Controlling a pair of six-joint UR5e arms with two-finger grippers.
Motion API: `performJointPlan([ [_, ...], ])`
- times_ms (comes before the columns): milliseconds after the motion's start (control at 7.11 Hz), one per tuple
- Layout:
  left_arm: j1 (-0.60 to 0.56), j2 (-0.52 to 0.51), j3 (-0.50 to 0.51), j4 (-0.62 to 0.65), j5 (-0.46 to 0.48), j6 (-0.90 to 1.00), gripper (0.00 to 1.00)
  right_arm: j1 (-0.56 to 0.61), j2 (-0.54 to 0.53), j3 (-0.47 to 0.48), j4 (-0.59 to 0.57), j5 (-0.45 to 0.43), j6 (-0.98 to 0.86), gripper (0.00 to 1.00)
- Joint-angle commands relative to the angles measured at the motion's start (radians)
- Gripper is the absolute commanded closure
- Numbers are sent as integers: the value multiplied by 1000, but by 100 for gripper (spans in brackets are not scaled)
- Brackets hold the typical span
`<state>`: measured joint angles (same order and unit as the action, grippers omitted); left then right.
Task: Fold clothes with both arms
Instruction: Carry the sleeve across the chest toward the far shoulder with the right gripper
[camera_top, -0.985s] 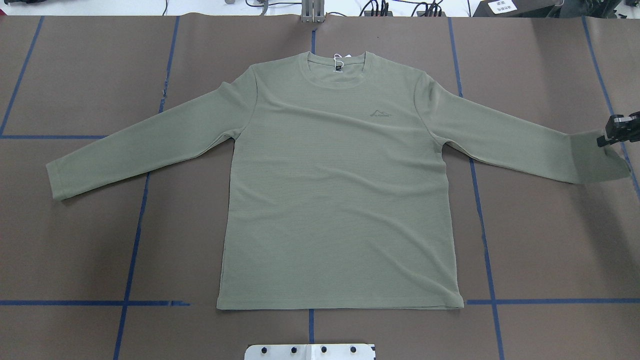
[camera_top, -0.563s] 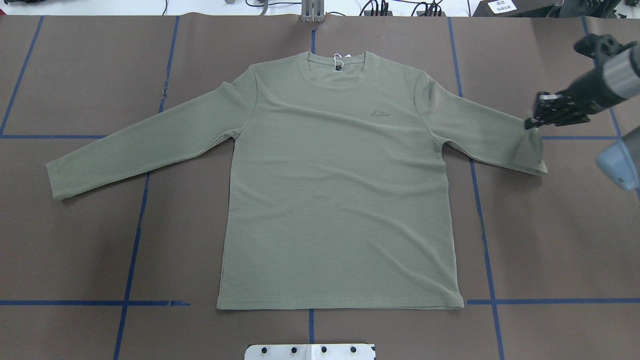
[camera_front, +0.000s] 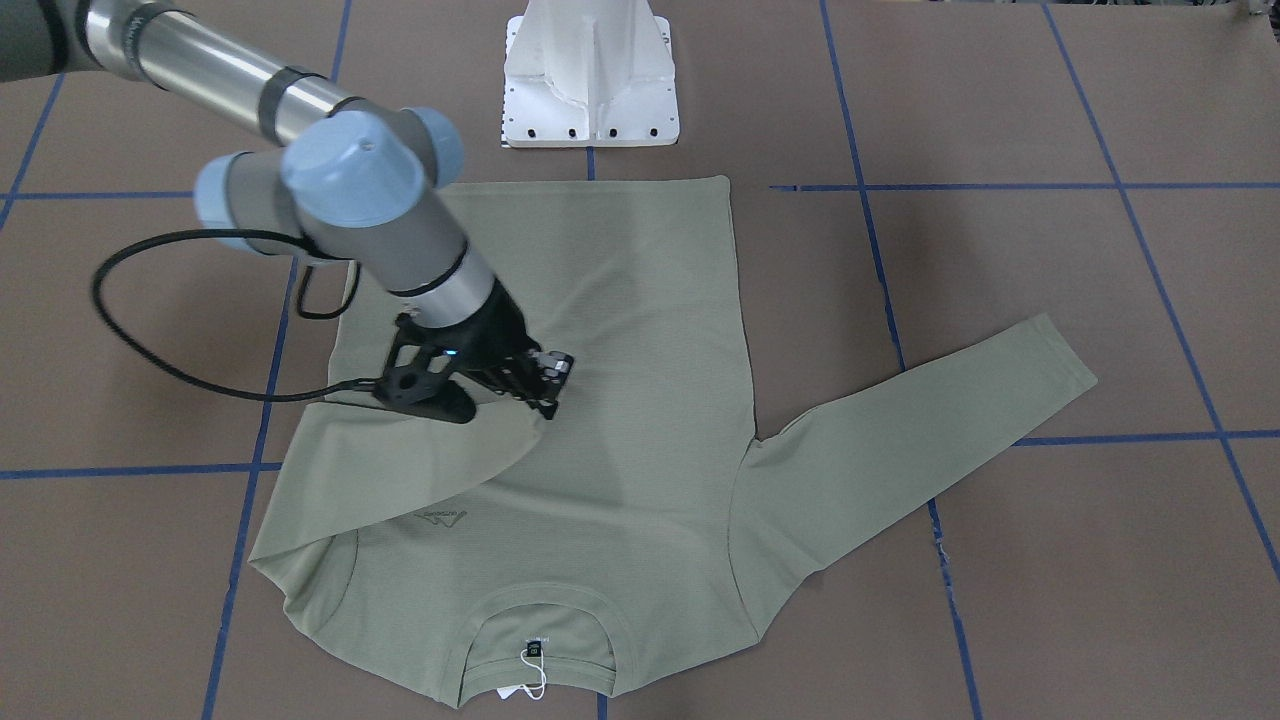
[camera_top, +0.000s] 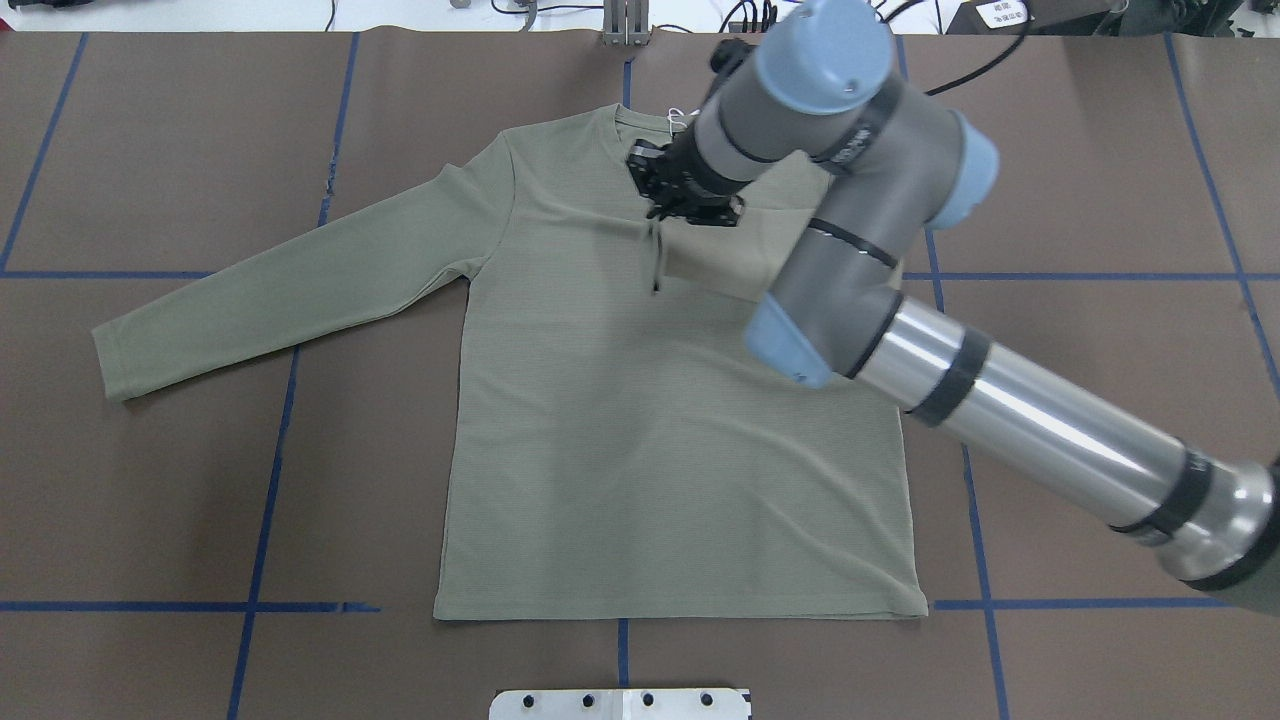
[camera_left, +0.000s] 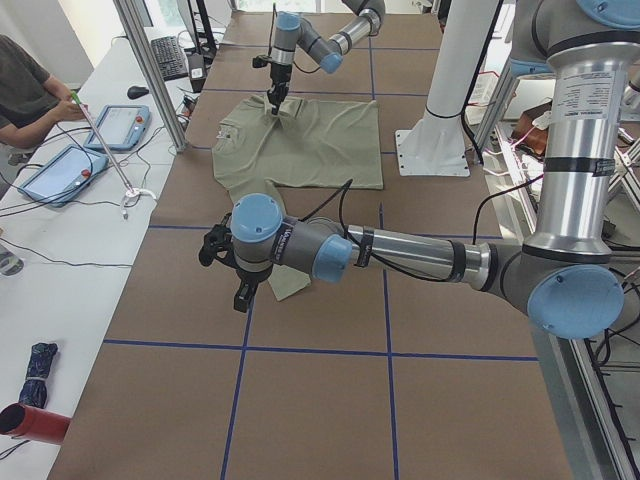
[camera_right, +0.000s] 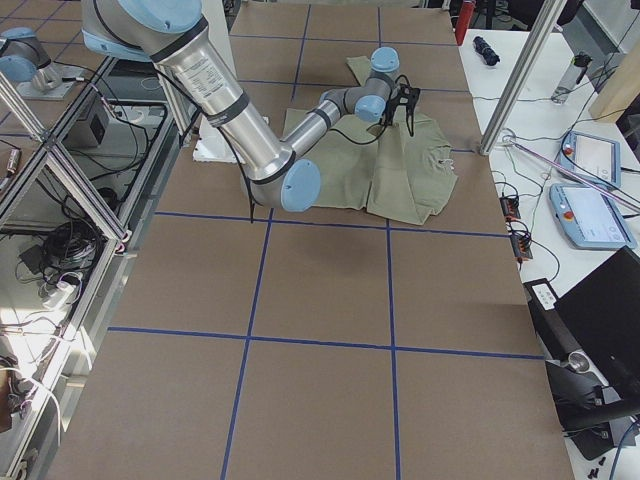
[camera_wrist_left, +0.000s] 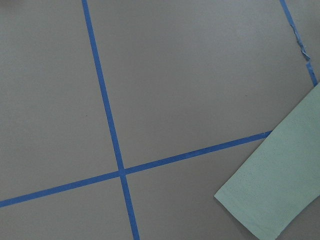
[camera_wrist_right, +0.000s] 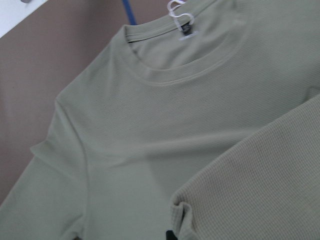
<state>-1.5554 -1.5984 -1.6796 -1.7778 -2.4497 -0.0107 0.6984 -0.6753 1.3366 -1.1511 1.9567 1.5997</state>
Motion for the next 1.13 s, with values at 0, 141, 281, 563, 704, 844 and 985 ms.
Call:
performJointPlan([
  [0, 0, 0, 0, 0, -9, 0, 0, -114, 245, -297, 75, -158, 26, 100],
  [141, 0, 0, 1, 0, -11, 0, 0, -131, 270, -398, 194, -198, 26, 58],
  [281, 0, 0, 1, 0, -12, 5, 0, -158, 375, -530, 198, -256, 26, 4],
  [563, 67, -2, -2, -11, -74, -8, 0, -186, 418, -563, 199, -305, 28, 0],
  [704, 125, -11, 11, -34, -63, -166, 0, -183, 416, -532, 192, -303, 73, 0],
  [844, 226, -11, 18, -123, -27, -308, 0, -178, 377, -442, 180, -298, 113, 0],
  [985, 266, -29, 67, -193, 6, -453, 2, -169, 328, -310, 74, -294, 114, 1],
])
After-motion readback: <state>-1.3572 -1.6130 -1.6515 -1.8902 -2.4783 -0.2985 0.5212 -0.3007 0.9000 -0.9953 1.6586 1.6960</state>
